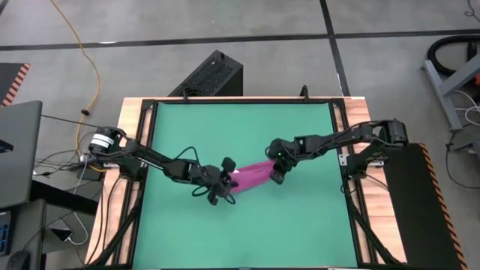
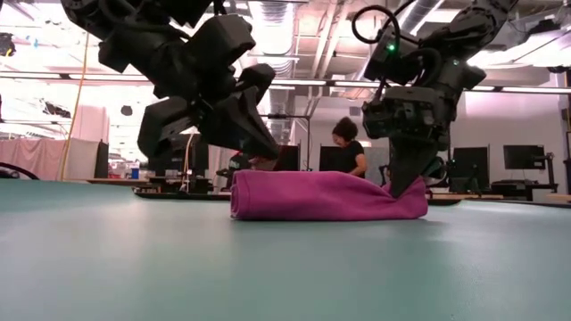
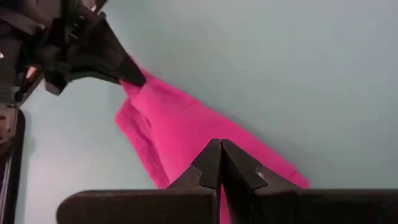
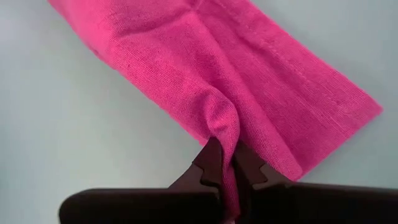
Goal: Roll towel
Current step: Roll the violet towel
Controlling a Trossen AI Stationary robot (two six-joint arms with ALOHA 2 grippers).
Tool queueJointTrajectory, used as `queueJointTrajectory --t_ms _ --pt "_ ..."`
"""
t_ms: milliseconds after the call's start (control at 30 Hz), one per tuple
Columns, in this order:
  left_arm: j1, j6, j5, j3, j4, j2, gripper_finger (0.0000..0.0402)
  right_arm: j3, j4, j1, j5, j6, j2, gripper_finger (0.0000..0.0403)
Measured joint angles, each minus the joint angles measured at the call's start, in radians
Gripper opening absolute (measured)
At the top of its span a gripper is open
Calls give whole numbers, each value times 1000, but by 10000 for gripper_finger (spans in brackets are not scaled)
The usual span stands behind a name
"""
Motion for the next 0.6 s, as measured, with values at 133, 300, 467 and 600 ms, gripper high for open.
queueJointTrajectory --t_ms 133,300,467,600 --pt "24 -13 17 1 -21 16 0 0 -1 -12 -18 -1 0 22" --pt "40 -35 47 0 -19 37 0 0 -1 -11 -23 -1 0 22" --pt "78 -61 31 -1 -38 45 0 0 8 -8 -23 -3 0 31" --pt "109 -112 47 -7 -54 45 0 0 5 -8 -23 -4 0 49"
